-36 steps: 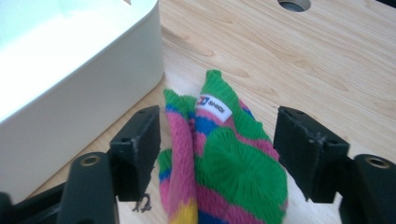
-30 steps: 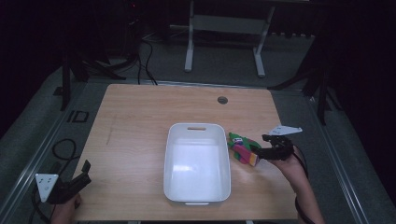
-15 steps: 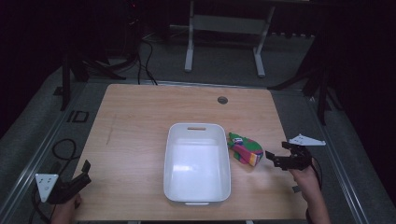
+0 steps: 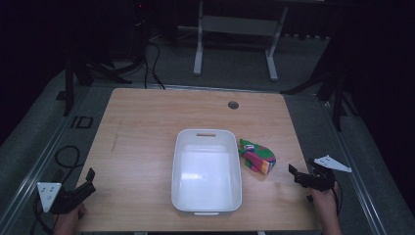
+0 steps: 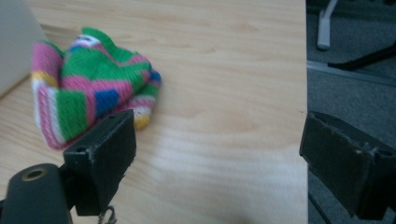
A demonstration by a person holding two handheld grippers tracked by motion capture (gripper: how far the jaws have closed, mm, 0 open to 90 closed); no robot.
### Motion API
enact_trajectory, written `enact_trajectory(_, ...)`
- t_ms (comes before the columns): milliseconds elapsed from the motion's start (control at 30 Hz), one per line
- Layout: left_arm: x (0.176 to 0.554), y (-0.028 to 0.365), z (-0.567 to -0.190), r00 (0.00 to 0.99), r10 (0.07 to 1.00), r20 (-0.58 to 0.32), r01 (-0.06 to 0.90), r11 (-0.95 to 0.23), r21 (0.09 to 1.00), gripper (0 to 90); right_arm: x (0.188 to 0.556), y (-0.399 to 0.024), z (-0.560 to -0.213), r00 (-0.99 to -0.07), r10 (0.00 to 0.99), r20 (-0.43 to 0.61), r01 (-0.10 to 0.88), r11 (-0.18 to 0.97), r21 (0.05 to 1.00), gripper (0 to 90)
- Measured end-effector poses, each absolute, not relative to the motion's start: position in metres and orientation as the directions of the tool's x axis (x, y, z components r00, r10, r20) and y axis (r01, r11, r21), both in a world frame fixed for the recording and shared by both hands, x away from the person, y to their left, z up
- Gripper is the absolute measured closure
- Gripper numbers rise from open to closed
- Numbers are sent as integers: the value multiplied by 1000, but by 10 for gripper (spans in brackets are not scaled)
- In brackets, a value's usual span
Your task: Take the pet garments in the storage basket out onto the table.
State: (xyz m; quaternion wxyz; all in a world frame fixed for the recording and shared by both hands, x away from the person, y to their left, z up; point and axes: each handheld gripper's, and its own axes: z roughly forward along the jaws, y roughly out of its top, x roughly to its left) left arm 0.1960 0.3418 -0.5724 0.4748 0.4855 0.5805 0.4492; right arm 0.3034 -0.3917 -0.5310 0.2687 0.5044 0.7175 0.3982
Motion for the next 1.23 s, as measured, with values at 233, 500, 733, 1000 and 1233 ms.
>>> enact_trajectory(233,196,342,-572,-78,991,-112,138,122,983,18,289,-396,-549,-302,953,19,506,143,851,107)
enact_trajectory(500,196,341,-572,-77,991,-110,139,120,983,18,273,-397,-555,-266,964,7,469,123,874,108)
enact_trajectory(733,196,342,-572,-77,991,-109,140,119,983,18,261,-401,-554,-238,971,32,387,64,920,108)
enact_trajectory(1000,196,341,-572,-76,992,-105,140,115,983,18,257,-400,-556,-223,975,-6,347,85,934,108)
enact_trajectory(1233,196,341,-572,-76,991,-107,141,117,983,18,258,-400,-556,-220,975,-6,348,84,934,120)
